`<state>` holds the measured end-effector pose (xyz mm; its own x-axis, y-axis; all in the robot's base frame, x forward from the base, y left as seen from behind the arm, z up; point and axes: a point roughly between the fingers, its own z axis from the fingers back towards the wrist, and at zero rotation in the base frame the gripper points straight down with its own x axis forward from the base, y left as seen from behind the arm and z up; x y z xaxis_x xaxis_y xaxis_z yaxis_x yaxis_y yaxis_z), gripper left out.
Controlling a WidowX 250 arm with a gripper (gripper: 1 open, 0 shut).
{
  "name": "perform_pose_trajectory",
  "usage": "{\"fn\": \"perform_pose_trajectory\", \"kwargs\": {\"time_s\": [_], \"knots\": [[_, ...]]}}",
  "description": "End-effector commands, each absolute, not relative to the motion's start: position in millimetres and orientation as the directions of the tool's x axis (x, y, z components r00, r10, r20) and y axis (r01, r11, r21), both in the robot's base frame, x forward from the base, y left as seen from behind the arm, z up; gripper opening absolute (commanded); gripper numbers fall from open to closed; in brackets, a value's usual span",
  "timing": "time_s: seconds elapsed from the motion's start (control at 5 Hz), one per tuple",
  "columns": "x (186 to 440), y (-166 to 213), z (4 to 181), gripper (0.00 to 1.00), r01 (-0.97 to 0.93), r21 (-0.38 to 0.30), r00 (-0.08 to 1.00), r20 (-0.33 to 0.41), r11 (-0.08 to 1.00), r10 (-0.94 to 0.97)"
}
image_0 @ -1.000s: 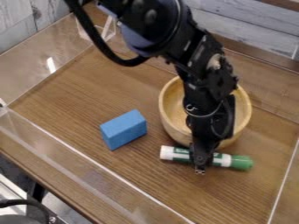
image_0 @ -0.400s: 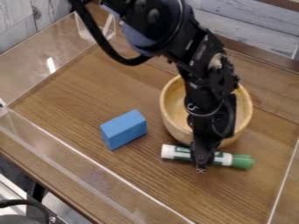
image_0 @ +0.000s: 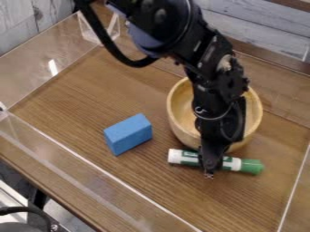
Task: Put the green marker in the brown bowl
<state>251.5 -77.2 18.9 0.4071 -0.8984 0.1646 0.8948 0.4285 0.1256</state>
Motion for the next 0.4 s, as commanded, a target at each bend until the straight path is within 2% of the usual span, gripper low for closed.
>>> {"fn": "perform_pose_trajectory", "kwargs": {"time_s": [0.0, 0.2], "knots": [[244.7, -72.9, 0.6, 0.0, 0.902, 0.082, 0.414, 0.118, 0.424, -0.903], [245.4, -72.7, 1.5, 0.0, 0.902, 0.082, 0.414, 0.118, 0.424, -0.903]]}}
